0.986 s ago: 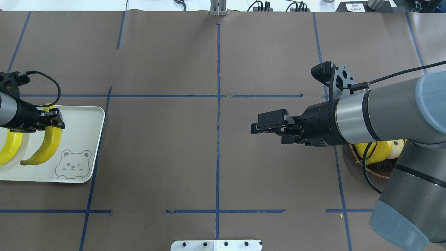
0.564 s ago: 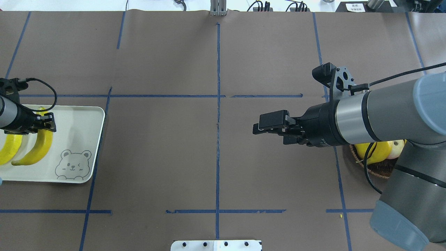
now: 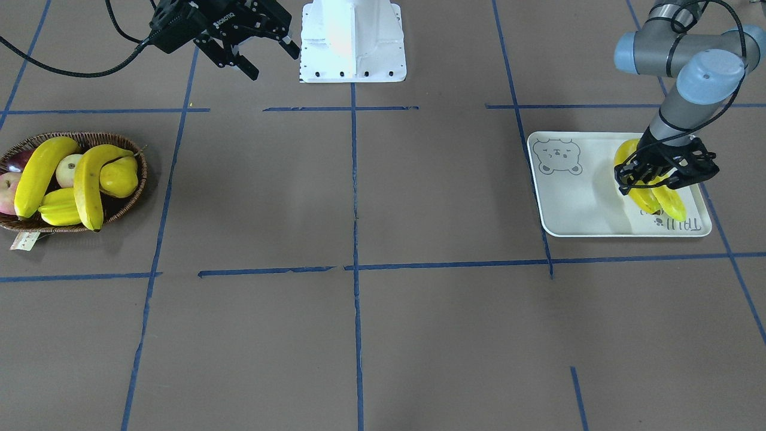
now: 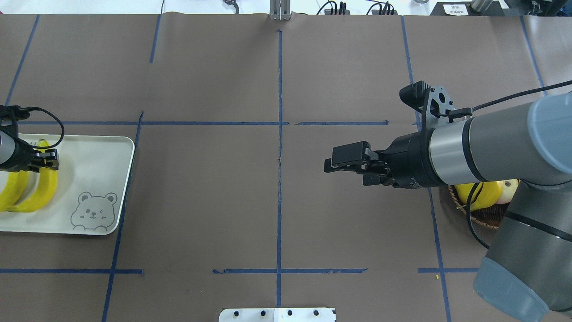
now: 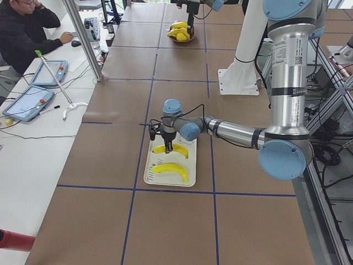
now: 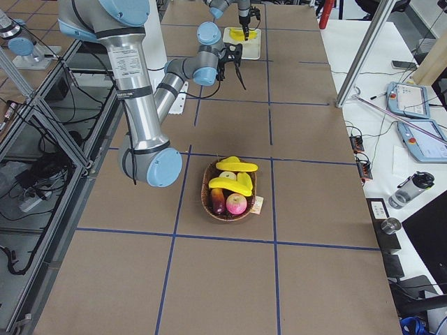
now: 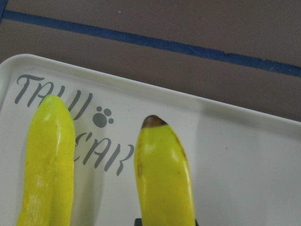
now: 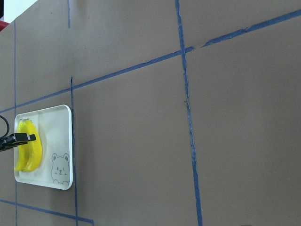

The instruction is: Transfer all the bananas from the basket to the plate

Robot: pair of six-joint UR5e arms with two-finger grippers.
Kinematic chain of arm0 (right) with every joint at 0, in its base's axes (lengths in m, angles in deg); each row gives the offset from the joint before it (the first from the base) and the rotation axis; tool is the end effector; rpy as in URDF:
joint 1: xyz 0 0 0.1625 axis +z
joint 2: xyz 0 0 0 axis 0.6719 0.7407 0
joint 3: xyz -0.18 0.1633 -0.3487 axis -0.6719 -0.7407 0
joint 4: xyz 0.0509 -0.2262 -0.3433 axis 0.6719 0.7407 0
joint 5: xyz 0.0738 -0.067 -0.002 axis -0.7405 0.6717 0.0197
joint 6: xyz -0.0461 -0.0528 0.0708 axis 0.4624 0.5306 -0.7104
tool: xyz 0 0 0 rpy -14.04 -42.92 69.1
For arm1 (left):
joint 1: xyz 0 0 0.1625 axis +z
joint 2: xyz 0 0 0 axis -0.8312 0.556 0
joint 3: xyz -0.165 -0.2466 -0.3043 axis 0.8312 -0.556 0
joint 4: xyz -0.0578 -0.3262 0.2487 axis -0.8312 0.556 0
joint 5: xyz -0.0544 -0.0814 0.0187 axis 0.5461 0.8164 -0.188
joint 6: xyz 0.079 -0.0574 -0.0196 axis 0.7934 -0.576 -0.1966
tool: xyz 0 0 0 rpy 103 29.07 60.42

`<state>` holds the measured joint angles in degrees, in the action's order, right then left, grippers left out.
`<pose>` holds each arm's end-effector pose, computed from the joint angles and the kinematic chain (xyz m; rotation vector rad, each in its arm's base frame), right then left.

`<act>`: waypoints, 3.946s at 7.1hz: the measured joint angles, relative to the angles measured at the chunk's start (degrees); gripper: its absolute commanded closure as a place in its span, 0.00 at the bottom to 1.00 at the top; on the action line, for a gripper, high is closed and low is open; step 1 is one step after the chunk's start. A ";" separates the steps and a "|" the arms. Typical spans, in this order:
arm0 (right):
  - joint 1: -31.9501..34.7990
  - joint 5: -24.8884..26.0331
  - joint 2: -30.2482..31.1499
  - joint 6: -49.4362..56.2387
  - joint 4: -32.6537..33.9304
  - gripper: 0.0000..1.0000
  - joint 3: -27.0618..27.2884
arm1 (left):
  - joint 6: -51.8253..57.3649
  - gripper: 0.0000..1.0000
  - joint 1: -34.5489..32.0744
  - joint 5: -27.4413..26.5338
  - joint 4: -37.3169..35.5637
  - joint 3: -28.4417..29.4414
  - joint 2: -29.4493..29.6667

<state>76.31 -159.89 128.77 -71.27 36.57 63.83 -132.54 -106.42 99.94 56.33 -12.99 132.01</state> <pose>-0.3298 -0.3343 0.1757 0.0733 -1.3706 0.1725 0.2440 -0.4440 0.5822 0.0714 0.6618 -0.2543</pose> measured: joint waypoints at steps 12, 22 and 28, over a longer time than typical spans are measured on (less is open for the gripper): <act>11.66 -4.55 34.51 29.83 -8.03 0.00 -0.46 | -3.46 0.00 -2.27 -0.91 -2.88 -6.34 3.81; 14.57 -8.35 29.96 26.05 -11.70 0.04 -15.87 | -4.37 0.00 -2.18 -0.92 -3.37 -7.24 4.76; 15.99 -8.69 28.04 26.08 -11.51 0.87 -17.84 | -4.37 0.00 -2.18 -0.92 -3.50 -7.22 4.76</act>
<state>92.30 -168.58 156.82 -45.19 25.05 45.99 -136.91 -108.61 99.02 52.83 -20.21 136.78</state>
